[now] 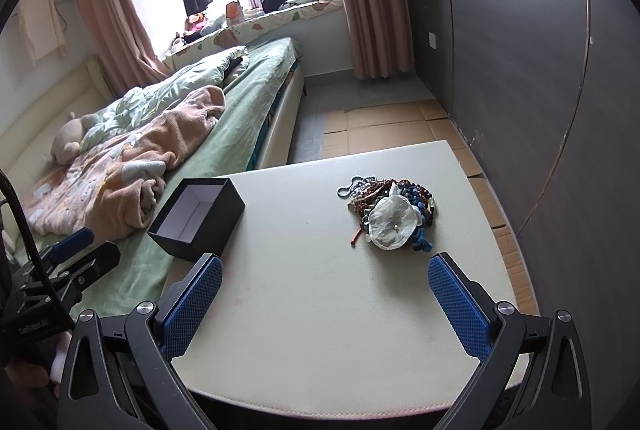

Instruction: Organize jewelry

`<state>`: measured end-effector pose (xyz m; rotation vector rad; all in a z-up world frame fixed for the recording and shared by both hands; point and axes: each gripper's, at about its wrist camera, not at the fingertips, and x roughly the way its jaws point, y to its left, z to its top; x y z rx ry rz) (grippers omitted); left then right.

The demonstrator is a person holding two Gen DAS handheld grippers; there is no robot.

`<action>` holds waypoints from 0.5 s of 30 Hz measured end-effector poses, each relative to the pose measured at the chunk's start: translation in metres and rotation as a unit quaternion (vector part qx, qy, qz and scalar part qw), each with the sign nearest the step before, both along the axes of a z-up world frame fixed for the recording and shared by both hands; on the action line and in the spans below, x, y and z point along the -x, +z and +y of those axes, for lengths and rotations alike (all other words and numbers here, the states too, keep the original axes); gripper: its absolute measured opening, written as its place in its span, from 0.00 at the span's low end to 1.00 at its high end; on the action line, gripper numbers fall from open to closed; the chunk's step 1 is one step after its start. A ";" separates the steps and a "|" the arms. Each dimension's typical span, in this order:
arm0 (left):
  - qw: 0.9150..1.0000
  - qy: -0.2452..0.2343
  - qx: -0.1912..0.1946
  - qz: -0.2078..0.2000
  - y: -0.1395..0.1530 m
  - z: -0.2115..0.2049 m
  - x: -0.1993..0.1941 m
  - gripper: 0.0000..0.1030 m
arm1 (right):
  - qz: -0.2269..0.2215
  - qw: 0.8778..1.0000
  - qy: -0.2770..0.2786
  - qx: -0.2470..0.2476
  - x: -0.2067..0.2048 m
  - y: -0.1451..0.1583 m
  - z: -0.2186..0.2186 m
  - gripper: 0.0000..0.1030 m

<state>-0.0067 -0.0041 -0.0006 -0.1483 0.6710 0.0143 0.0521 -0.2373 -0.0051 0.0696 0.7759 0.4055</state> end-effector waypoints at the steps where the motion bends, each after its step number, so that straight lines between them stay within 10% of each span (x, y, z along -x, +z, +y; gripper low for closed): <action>1: 1.000 -0.001 0.004 0.002 -0.001 0.000 -0.002 0.96 | 0.002 1.000 -0.004 0.000 -0.002 -0.001 -0.002 1.00; 15: 0.999 -0.009 0.035 0.017 -0.023 -0.014 -0.042 0.96 | 0.056 0.994 -0.073 -0.065 -0.040 -0.021 -0.049 1.00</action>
